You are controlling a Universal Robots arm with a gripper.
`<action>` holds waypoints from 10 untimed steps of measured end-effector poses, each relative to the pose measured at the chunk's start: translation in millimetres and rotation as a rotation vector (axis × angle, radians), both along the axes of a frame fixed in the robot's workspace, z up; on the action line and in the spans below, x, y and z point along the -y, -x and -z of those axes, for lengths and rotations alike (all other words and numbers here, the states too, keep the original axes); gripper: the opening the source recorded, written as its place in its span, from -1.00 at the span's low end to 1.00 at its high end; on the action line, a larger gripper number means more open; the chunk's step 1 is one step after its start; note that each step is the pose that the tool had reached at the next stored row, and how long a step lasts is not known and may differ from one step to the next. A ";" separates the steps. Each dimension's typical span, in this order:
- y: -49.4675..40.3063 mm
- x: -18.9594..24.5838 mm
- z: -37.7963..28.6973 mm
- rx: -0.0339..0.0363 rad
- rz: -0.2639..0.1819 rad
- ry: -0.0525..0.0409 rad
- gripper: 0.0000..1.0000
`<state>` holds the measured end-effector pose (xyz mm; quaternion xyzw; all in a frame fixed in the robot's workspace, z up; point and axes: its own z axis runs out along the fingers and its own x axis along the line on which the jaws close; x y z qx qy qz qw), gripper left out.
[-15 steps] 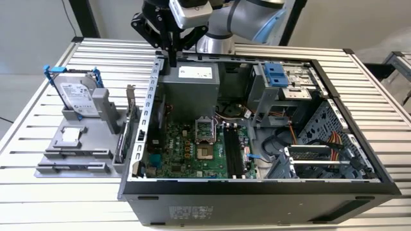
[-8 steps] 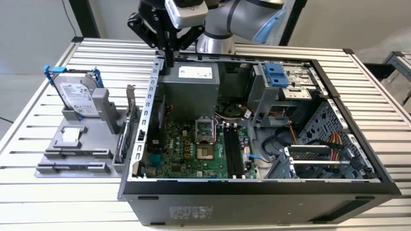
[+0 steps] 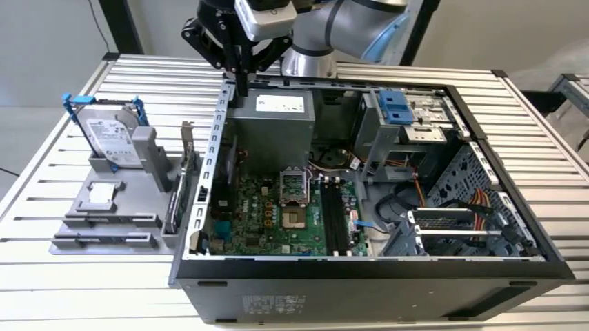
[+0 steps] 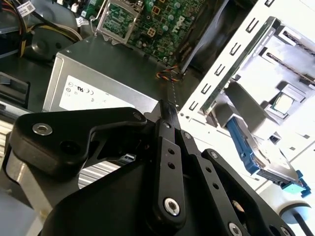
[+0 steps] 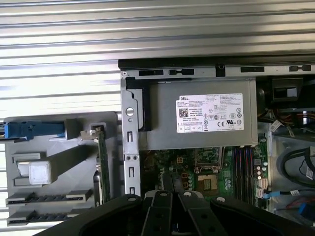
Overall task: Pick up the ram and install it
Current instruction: 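Reach for the ram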
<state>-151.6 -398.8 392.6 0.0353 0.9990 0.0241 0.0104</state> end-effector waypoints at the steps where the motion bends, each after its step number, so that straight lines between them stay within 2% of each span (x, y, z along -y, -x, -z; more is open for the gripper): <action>1: 0.4 0.0 0.0 0.0000 0.000 0.0000 -1.00; 10: 8.4 0.0 0.0 0.0000 -0.002 0.0000 -1.00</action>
